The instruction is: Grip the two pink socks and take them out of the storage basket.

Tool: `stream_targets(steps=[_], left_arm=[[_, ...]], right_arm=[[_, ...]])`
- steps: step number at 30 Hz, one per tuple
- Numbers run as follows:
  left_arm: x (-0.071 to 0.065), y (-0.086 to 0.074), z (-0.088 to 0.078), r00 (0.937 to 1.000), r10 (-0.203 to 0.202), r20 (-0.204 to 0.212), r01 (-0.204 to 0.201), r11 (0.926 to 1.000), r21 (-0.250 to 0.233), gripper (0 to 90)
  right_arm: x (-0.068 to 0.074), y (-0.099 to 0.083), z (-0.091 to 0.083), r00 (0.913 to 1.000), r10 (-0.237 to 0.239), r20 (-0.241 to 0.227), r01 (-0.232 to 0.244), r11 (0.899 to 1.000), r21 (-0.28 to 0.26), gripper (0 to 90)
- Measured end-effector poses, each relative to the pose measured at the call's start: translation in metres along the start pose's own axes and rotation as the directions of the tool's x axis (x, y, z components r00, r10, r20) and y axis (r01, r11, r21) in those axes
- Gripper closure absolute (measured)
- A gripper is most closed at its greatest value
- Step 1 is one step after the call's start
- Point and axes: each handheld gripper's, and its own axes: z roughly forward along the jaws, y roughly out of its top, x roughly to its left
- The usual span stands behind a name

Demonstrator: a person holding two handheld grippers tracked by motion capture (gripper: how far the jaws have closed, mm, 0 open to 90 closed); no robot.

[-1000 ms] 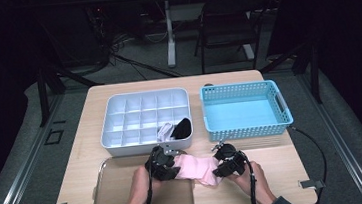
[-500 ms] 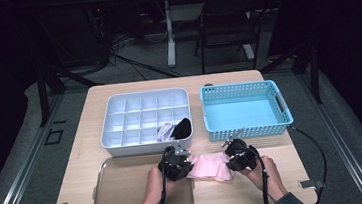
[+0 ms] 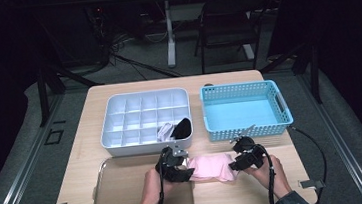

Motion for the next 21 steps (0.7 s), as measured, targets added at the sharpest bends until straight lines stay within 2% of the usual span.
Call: stream_targets(steps=[3,4,5,8,10,11,14,17,18,19,21], left_arm=[[0.0007,0.0002,0.0024,1.0,0.0,0.006,0.0,0.9998,0.018,46.7],[0.0003,0.0002,0.0028,1.0,0.004,0.007,-0.004,0.9998,0.019,48.9],[-0.0003,0.0002,0.0031,1.0,0.004,0.005,-0.004,0.9998,0.02,50.4],[-0.0016,-0.0003,0.0042,0.9998,0.014,0.016,-0.014,0.9994,0.031,57.1],[-0.0025,-0.0009,0.0054,0.9993,0.024,0.028,-0.025,0.999,0.038,61.1],[-0.0025,-0.0011,0.0056,0.9991,0.023,0.036,-0.025,0.9989,0.039,63.6],[-0.0027,-0.0014,0.0066,0.9986,0.029,0.045,-0.031,0.9986,0.042,69.7],[-0.0032,-0.0017,0.0078,0.9985,0.033,0.044,-0.035,0.9986,0.039,76.4],[-0.0034,-0.0016,0.008,0.9982,0.037,0.047,-0.039,0.9984,0.041,79.1],[-0.0043,-0.0013,0.0079,0.9981,0.043,0.045,-0.045,0.9983,0.037,81.0],[-0.005,-0.0012,0.0084,0.9977,0.049,0.047,-0.05,0.9981,0.036,83.0]], right_arm=[[0.0006,0.0004,0.0027,0.9998,-0.018,0.003,0.017,1.0,0.02,59.8],[0.0027,-0.0008,0.006,0.9999,0.012,-0.001,-0.012,1.0,-0.005,60.8],[0.0012,0.0001,0.0059,0.9998,-0.02,0.005,0.02,0.999,0.027,60.8],[0.0032,-0.0014,0.0098,0.9999,-0.014,0.007,0.014,1.0,0.009,62.5],[0.0033,-0.0018,0.0104,1.0,-0.004,-0.008,0.004,1.0,-0.003,64.6],[0.0022,-0.0016,0.0088,0.9999,-0.012,-0.001,0.012,1.0,0.017,65.9],[0.0017,-0.0027,0.0087,0.9997,-0.026,-0.001,0.026,1.0,0.015,70.6],[0.0002,-0.0043,0.0086,0.9998,-0.002,-0.022,0.002,1.0,0.006,75.2],[-0.0004,-0.0051,0.0091,0.9989,0.011,-0.045,-0.011,1.0,-0.008,76.6],[-0.0016,-0.005,0.0081,0.9992,0.002,-0.039,-0.002,1.0,0.007,77.7],[-0.0016,-0.0062,0.0092,0.9977,0.029,-0.061,-0.03,0.999,-0.018,79.0]])
